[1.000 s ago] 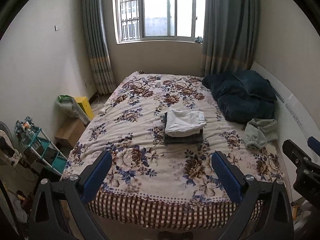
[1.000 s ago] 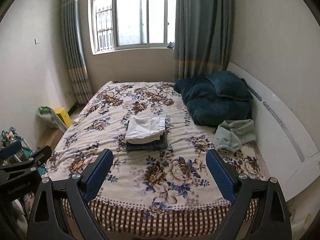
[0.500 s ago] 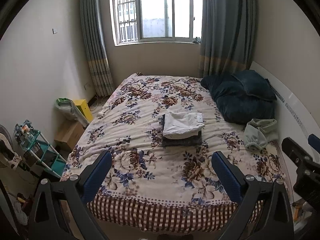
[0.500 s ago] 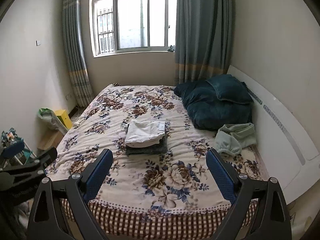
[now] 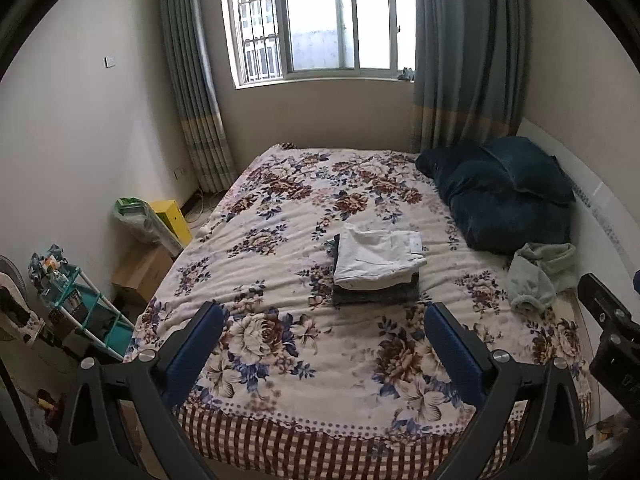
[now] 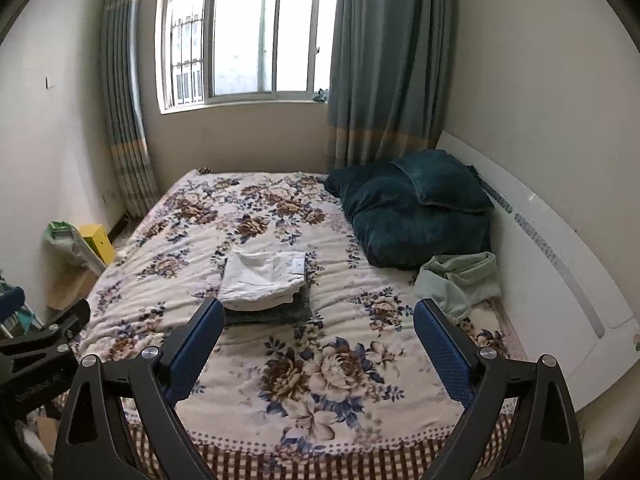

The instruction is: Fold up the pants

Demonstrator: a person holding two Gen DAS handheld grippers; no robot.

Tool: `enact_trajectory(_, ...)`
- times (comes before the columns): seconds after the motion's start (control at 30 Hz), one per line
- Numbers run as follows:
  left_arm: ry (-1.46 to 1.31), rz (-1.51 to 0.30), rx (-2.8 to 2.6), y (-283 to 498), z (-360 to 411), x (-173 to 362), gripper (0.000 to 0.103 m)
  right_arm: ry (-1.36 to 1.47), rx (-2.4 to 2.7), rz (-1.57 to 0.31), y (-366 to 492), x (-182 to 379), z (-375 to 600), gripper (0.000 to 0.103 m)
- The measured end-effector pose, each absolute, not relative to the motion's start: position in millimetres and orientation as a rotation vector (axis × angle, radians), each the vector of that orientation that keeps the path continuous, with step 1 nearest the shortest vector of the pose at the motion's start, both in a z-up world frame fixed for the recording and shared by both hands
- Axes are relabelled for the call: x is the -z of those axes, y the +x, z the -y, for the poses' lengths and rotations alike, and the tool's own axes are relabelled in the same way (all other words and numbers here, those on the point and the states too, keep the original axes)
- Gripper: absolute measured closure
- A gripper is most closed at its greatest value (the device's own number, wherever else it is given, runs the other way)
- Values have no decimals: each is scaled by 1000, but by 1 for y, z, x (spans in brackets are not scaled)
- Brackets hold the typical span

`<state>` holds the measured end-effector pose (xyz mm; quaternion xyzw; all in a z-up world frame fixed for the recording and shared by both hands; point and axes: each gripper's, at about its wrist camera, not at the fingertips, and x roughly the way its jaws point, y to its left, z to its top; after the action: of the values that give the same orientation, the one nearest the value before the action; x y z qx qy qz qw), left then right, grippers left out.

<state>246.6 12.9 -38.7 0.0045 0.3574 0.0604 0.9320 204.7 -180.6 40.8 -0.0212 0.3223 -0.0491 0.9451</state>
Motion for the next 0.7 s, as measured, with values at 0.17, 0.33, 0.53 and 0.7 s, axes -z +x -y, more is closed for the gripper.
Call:
enact_trajectory(0.17, 23, -752, -141, 265, -13, 49, 0, -17, 111, -699, 237, -22, 183, 6)
enact_trajectory(0.33, 34, -778, -150, 277, -11, 59, 0, -38, 115, -710, 252, -13, 180, 6)
enact_trajectory(0.53, 27, -765, -157, 283, -11, 60, 0, -39, 105, -724, 264, -2, 177, 2)
enact_trajectory(0.7, -3, -755, -137, 288, -15, 58, 0, -45, 106, -727, 266, 4, 174, 2)
